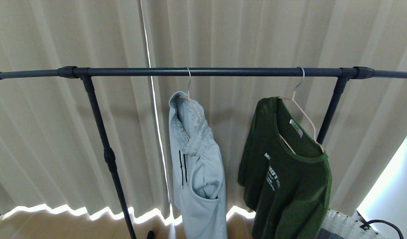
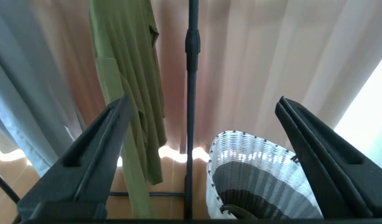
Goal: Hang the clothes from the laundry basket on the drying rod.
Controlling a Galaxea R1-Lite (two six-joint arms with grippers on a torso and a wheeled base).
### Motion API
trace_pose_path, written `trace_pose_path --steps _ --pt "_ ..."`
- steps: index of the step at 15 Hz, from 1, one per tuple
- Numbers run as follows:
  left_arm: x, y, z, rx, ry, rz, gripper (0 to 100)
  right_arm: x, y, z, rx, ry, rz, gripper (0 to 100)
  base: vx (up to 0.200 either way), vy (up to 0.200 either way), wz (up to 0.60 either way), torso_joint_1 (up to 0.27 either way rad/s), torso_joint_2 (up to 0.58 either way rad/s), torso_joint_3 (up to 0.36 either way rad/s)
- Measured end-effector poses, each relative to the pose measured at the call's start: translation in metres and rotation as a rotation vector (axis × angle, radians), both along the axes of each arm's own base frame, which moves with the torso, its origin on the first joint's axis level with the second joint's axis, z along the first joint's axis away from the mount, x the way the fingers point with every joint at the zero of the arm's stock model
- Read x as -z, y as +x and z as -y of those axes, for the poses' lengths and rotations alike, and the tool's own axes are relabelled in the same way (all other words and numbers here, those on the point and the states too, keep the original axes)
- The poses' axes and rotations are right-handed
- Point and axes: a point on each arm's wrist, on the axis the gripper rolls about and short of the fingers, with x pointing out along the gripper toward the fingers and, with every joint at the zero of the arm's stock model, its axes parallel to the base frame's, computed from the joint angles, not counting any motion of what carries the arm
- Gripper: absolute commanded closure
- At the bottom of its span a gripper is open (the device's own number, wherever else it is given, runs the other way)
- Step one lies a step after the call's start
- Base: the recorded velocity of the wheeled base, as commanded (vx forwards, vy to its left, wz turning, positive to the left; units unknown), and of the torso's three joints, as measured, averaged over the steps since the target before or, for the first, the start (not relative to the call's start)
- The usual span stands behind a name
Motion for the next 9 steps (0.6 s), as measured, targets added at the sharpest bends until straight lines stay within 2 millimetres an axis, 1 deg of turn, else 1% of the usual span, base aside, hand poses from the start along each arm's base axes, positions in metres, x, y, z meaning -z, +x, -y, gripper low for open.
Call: trace_pose_path --steps 9 --pt "0.0 0.0 0.0 0.0 0.0 0.0 0 0.0 0.0 0.0001 0.005 0.011 0.001 0 0.0 0.0 0.0 0.0 0.0 0.0"
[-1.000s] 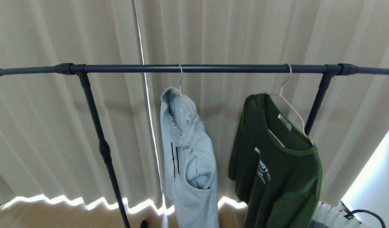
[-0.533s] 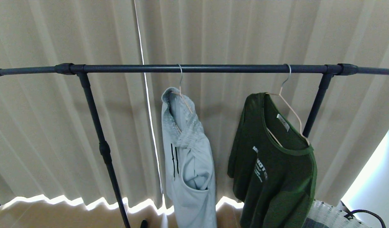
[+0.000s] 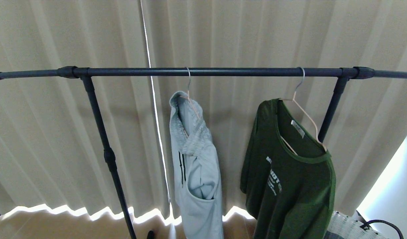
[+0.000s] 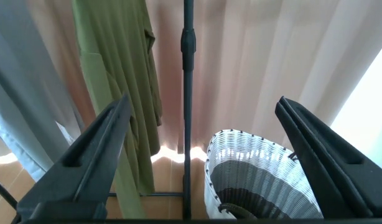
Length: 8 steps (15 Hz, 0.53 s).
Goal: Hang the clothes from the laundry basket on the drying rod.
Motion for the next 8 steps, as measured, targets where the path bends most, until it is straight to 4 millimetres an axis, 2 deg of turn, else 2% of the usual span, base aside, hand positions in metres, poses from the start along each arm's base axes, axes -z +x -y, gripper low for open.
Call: trace_pose_path --steps 8 --pt "0.0 0.0 0.0 0.0 0.0 0.0 0 0.0 0.0 0.0 0.0 0.0 0.0 0 0.0 0.0 0.0 0.0 0.0 0.0"
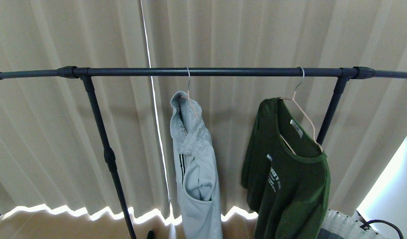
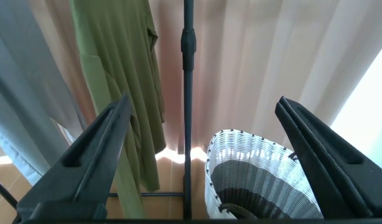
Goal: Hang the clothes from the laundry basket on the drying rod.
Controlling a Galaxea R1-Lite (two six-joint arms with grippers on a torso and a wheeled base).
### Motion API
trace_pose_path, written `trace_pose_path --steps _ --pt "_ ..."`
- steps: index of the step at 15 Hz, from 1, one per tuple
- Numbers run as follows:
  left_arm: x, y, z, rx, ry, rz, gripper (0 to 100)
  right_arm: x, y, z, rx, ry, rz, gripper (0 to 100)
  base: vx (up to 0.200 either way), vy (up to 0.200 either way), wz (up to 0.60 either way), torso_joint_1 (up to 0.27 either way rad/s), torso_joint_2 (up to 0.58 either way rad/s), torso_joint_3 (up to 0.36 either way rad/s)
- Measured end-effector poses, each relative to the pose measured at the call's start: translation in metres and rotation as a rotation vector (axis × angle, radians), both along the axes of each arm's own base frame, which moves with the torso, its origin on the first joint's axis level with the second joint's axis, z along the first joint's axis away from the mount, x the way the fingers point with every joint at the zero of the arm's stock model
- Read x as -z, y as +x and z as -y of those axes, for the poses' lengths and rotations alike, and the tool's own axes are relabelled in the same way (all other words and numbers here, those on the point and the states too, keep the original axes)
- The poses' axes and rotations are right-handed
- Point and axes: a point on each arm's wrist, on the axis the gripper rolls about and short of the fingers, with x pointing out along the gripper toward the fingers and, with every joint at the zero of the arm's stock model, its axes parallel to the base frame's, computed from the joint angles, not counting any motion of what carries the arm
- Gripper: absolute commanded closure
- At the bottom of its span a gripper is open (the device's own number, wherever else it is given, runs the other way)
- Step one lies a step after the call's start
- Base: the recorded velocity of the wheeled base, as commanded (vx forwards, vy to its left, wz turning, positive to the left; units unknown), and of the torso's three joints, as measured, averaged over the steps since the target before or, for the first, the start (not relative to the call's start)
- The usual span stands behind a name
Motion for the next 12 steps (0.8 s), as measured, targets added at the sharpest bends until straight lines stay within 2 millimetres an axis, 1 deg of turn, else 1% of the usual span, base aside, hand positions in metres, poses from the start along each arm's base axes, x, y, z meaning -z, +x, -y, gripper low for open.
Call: trace_pose_path --steps 12 --pt "0.0 0.0 0.0 0.001 0.0 0.0 0 0.0 0.0 0.0 0.001 0.002 0.0 0 0.0 0.0 0.0 0.0 0.0 0.0"
